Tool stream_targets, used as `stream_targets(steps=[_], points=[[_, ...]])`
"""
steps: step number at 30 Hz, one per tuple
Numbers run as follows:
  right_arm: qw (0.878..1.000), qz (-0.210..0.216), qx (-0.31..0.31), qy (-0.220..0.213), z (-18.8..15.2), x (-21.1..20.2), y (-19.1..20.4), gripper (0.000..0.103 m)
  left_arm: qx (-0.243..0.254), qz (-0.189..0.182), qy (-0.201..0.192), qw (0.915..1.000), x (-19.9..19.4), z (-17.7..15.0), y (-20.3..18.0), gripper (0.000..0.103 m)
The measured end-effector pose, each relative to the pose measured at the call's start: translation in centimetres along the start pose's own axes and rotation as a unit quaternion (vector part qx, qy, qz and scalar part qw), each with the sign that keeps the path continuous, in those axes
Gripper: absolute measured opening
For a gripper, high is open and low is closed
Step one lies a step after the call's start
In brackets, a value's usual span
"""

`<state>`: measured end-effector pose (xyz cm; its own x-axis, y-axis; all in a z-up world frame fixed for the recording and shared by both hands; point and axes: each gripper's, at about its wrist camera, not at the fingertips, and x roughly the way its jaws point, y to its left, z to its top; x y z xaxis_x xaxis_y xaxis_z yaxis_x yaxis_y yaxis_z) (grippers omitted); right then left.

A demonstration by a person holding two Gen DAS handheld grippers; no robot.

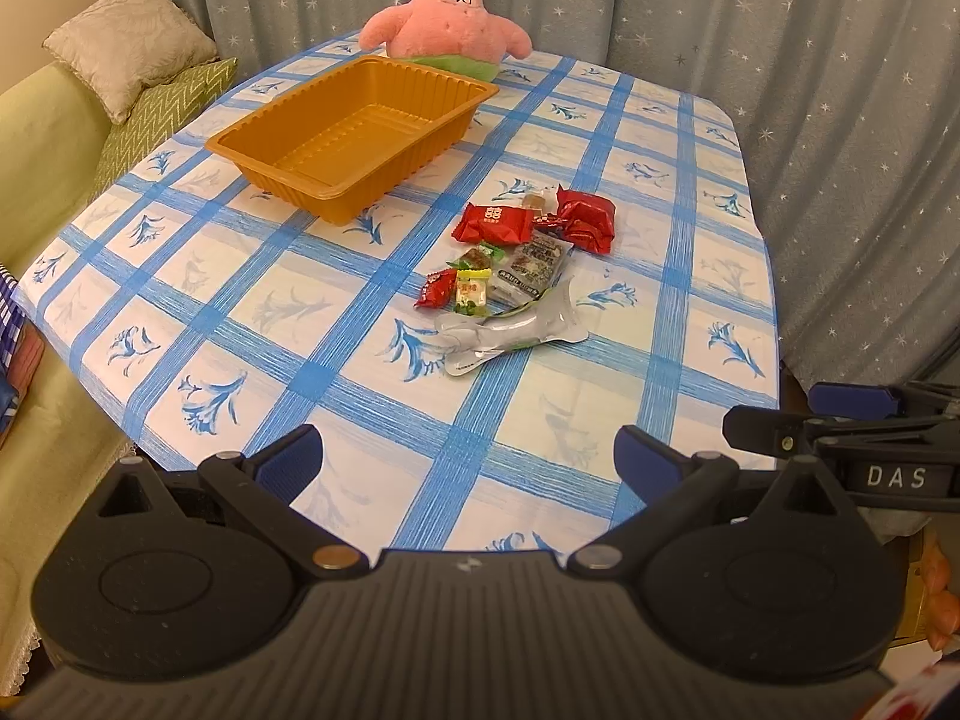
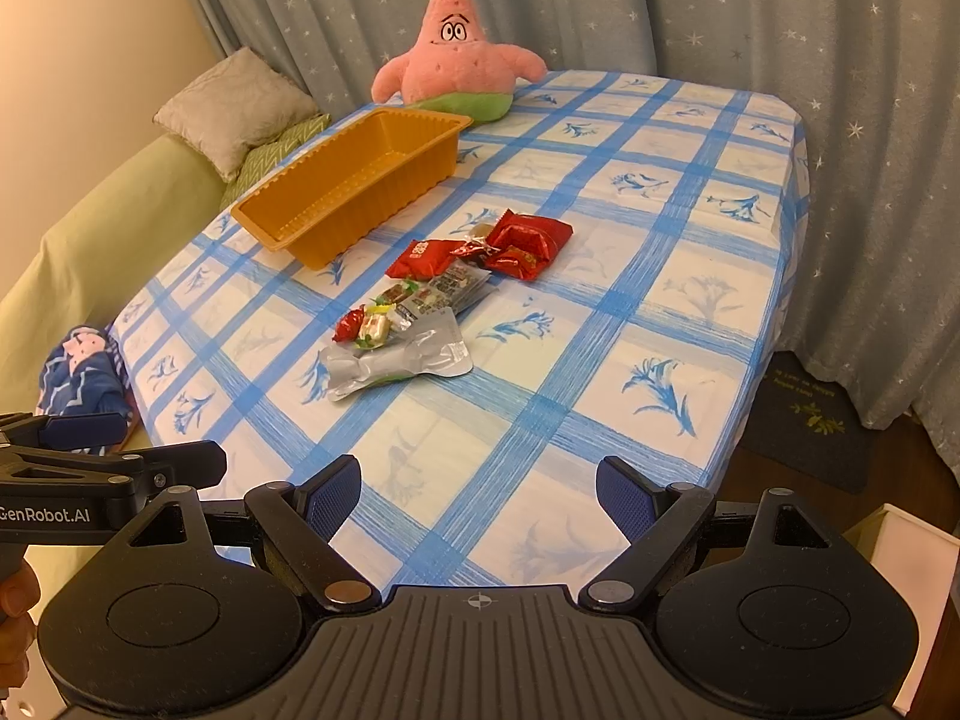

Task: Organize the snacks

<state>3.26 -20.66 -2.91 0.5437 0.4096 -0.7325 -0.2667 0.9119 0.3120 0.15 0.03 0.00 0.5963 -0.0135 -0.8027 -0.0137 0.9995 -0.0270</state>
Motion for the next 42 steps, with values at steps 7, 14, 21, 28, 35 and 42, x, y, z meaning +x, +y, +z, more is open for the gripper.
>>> stream_targets(steps=[7,14,21,28,35,42], points=[[1.0,0.0,0.0,0.0,0.3,0.5,0.0,0.085,0.0,0.0,0.0,1.0,0.0,0.0,0.0,0.103],[1.0,-0.003,0.003,0.003,0.8,1.5,-0.1,0.085,-0.001,0.002,0.001,1.0,1.6,0.1,-1.5,0.103],[1.0,-0.003,0.009,0.006,1.1,2.7,-0.2,0.085,-0.006,0.005,0.006,1.0,3.4,0.0,-1.2,0.103],[1.0,0.002,0.02,0.015,1.6,4.7,0.0,0.085,-0.014,-0.009,0.015,0.9998,5.3,1.2,2.9,0.097],[0.999,0.011,0.027,0.028,2.6,7.6,0.7,0.085,-0.009,-0.017,0.028,0.9994,7.3,2.0,4.2,0.093],[0.998,0.014,0.04,0.039,3.5,10.1,1.6,0.085,0.0,-0.027,0.04,0.9988,9.2,3.2,5.4,0.09]])
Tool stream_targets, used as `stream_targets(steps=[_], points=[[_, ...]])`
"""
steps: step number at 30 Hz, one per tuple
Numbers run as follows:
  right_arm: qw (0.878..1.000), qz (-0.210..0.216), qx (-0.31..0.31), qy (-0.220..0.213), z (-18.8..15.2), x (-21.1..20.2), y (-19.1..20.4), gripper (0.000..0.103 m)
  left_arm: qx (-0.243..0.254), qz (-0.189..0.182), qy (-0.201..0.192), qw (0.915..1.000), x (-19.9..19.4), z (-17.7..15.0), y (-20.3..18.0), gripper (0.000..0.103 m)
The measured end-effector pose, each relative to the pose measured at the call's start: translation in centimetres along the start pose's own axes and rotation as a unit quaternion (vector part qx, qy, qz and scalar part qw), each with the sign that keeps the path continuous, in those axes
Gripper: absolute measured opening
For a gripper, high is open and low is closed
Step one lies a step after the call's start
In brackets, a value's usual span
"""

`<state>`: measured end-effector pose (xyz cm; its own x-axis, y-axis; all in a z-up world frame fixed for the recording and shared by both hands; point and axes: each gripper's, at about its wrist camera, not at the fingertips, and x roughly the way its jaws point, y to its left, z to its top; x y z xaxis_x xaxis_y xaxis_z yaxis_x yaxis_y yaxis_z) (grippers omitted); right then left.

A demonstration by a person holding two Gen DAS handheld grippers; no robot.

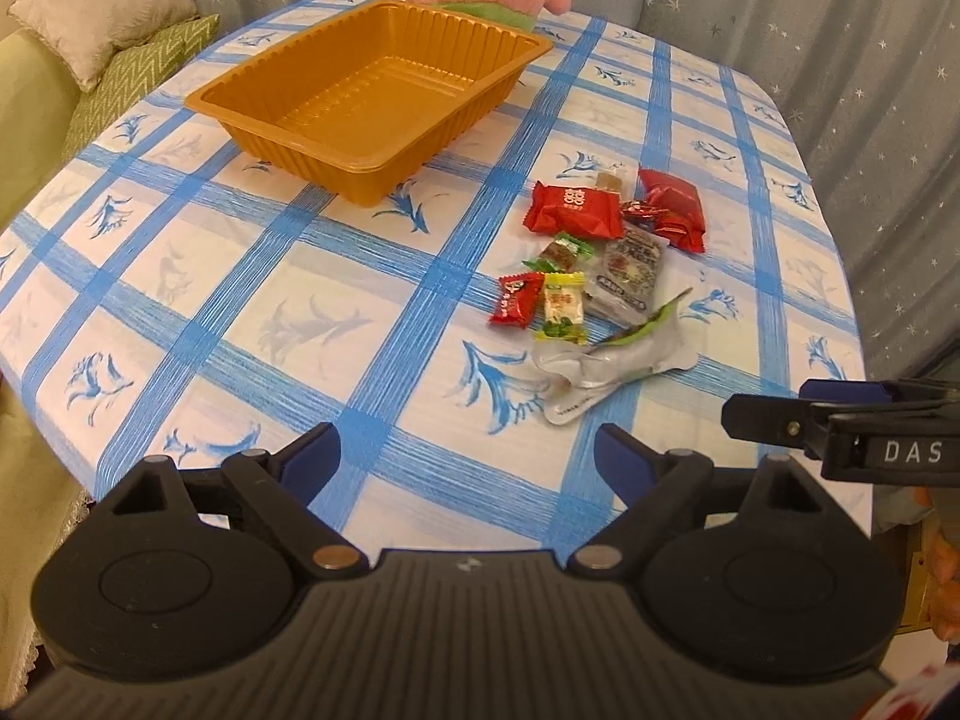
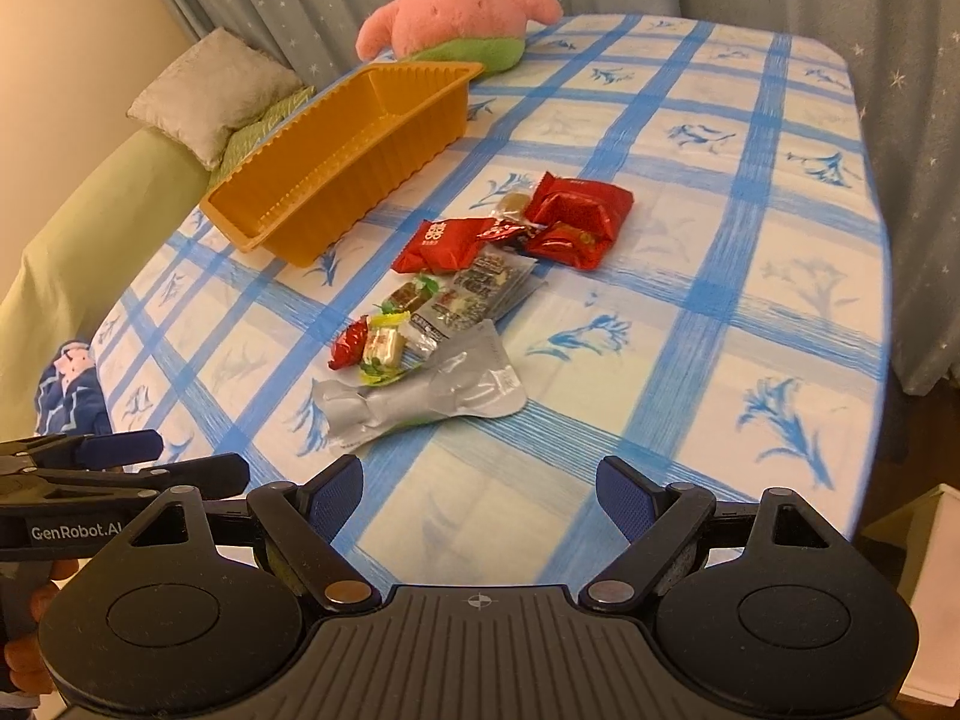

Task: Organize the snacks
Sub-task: 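Move both tools down toward the snack pile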

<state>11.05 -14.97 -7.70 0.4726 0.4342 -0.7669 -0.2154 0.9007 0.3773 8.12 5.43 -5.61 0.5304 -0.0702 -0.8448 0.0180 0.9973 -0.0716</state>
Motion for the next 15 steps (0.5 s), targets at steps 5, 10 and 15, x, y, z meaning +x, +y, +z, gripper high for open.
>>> stream_targets(steps=[5,10,15], points=[[1.0,0.003,0.016,0.006,0.9,1.7,0.5,0.085,0.009,-0.006,0.007,0.9999,1.3,1.0,0.9,0.089],[1.0,0.009,0.027,0.008,1.5,3.2,1.1,0.085,0.02,-0.01,0.013,0.9997,2.4,2.0,1.6,0.089],[0.997,0.029,0.071,0.018,2.0,4.6,0.9,0.068,0.023,-0.011,0.016,0.9996,3.3,2.9,2.6,0.089]])
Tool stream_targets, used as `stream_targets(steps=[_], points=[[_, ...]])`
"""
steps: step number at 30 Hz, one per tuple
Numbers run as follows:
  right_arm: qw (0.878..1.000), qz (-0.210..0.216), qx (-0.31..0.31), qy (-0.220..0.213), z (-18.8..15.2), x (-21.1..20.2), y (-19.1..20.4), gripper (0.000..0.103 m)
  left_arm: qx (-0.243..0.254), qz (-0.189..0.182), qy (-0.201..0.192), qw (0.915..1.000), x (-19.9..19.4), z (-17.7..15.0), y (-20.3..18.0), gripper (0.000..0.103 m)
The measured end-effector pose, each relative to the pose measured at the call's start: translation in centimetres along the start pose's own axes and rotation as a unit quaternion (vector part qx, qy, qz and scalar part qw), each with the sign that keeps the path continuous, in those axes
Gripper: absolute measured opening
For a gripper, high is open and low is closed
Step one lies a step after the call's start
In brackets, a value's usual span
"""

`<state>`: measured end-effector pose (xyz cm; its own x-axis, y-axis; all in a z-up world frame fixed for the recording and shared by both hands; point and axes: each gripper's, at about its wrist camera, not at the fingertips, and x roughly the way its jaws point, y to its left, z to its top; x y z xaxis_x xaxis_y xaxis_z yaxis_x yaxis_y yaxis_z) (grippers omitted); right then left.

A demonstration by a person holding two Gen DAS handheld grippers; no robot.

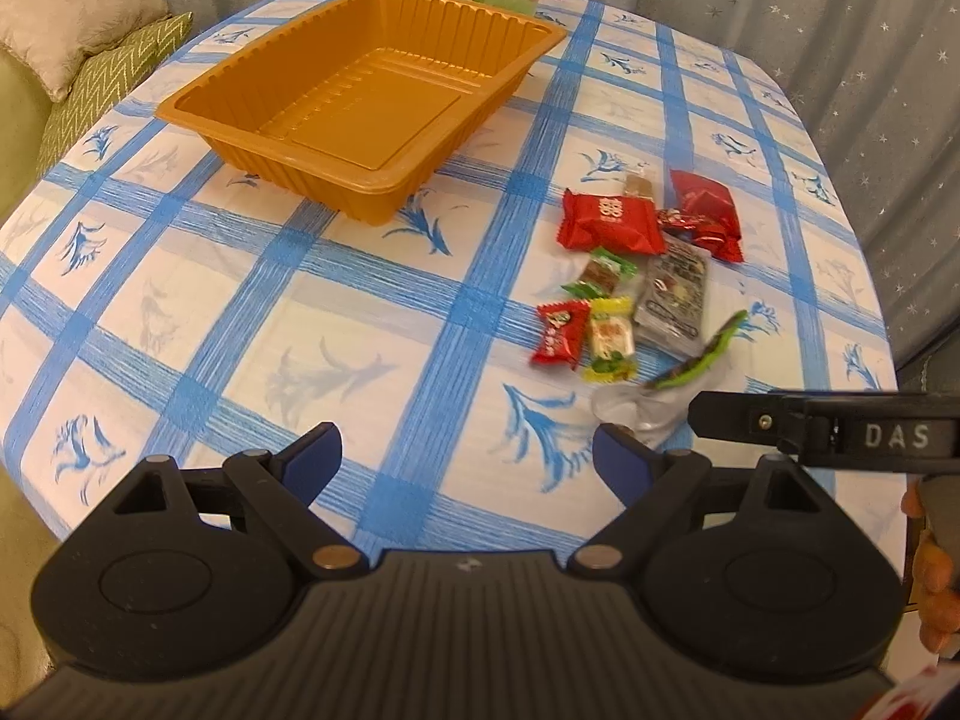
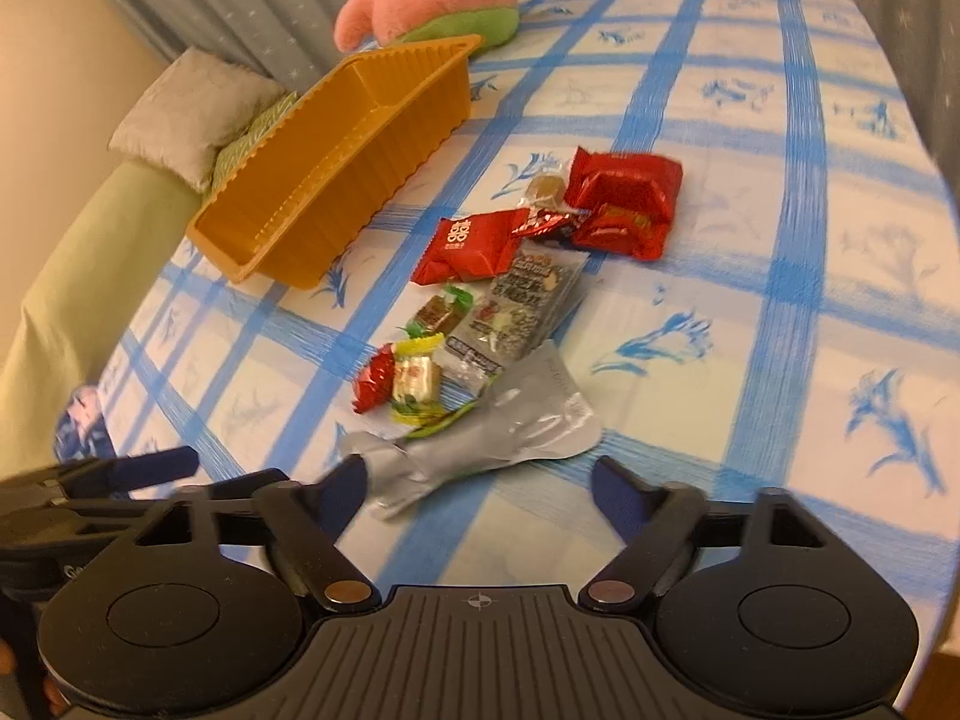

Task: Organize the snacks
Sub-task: 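Move both tools down toward the snack pile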

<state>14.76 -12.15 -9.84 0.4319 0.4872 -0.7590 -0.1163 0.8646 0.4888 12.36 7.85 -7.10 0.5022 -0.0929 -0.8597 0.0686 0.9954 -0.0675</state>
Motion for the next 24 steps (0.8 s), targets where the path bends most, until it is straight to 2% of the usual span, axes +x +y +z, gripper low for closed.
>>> stream_targets(steps=[4,9,13,17,20,24], points=[[0.998,0.015,0.064,0.019,0.3,1.1,-0.7,0.066,0.004,-0.003,0.004,1.0,0.5,0.4,0.5,0.089],[0.994,0.019,0.103,0.004,0.8,1.4,-1.0,0.063,0.008,-0.009,0.007,0.9999,1.0,0.8,1.0,0.089],[0.994,0.0,0.11,-0.005,1.3,1.7,-0.9,0.045,0.014,-0.014,0.008,0.9998,1.4,1.2,1.2,0.088],[0.995,-0.018,0.1,-0.009,1.5,2.0,-0.6,0.042,0.017,-0.02,0.009,0.9996,1.8,1.5,1.4,0.086],[0.997,-0.034,0.065,-0.007,1.7,2.0,0.1,0.042,0.022,-0.026,0.009,0.9994,2.0,1.7,1.3,0.085],[0.997,-0.081,-0.004,-0.015,1.9,1.7,1.4,0.042,0.031,-0.036,0.009,0.9988,2.3,1.9,1.0,0.082]])
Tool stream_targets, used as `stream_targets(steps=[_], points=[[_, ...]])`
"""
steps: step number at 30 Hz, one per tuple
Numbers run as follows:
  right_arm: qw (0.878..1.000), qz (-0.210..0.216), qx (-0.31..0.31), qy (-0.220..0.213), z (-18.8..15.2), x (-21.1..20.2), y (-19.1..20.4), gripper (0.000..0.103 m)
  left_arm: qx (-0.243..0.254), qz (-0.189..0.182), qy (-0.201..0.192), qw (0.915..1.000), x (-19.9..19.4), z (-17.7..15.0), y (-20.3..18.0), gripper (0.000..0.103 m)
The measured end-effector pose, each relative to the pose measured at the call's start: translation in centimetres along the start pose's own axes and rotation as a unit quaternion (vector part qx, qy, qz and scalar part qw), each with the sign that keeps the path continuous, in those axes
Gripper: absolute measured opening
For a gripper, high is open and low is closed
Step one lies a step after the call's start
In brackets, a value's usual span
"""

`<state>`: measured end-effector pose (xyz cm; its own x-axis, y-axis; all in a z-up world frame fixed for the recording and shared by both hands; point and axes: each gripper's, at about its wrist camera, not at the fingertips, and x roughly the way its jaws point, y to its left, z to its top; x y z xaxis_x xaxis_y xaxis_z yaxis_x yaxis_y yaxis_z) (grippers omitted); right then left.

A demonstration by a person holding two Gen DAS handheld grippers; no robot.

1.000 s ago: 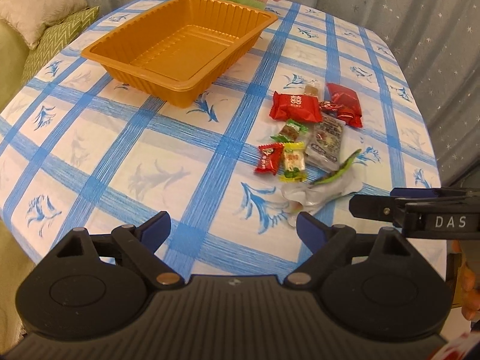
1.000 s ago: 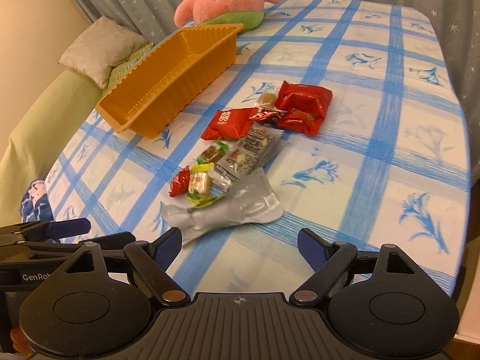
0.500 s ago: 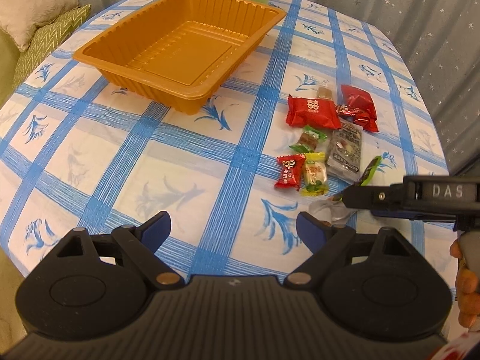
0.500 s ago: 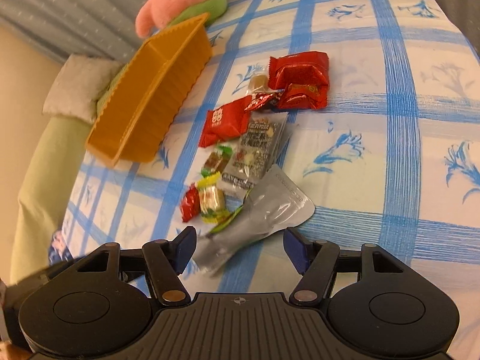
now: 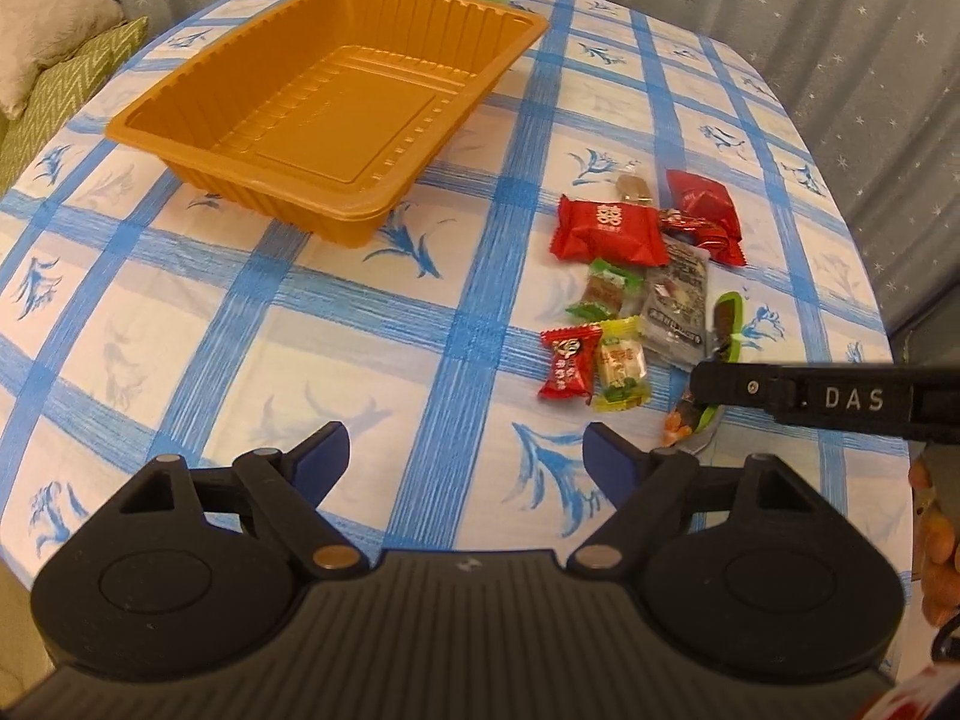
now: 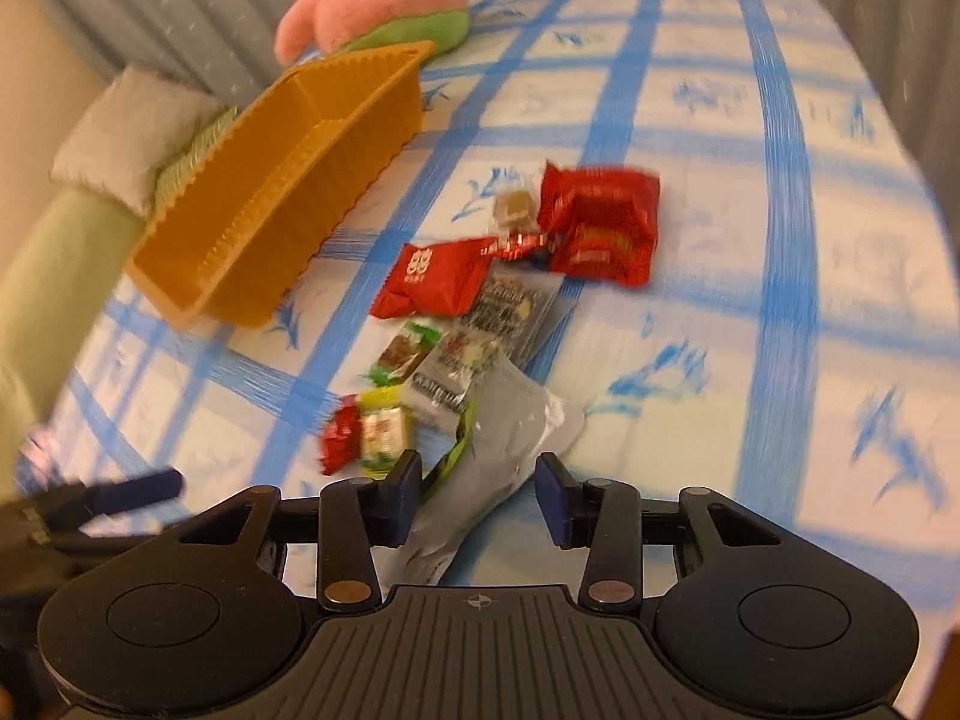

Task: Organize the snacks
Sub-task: 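Move both tools down toward the snack pile, then grasp the small red candy with the left tool while the right tool grasps the silver pouch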

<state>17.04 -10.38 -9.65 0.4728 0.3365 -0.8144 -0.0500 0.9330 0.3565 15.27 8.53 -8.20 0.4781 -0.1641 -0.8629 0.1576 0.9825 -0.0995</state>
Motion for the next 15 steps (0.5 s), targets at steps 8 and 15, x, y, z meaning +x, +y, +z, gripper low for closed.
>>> stream_targets(steps=[8,15], points=[[0.999,-0.038,0.015,-0.012,-0.1,-0.3,-2.8,0.039,0.028,-0.029,-0.004,0.9992,1.3,1.1,-1.1,0.066],[0.997,-0.056,0.048,-0.03,0.0,-1.4,-5.3,0.039,0.057,-0.055,-0.003,0.9968,3.0,2.2,-2.1,0.038]])
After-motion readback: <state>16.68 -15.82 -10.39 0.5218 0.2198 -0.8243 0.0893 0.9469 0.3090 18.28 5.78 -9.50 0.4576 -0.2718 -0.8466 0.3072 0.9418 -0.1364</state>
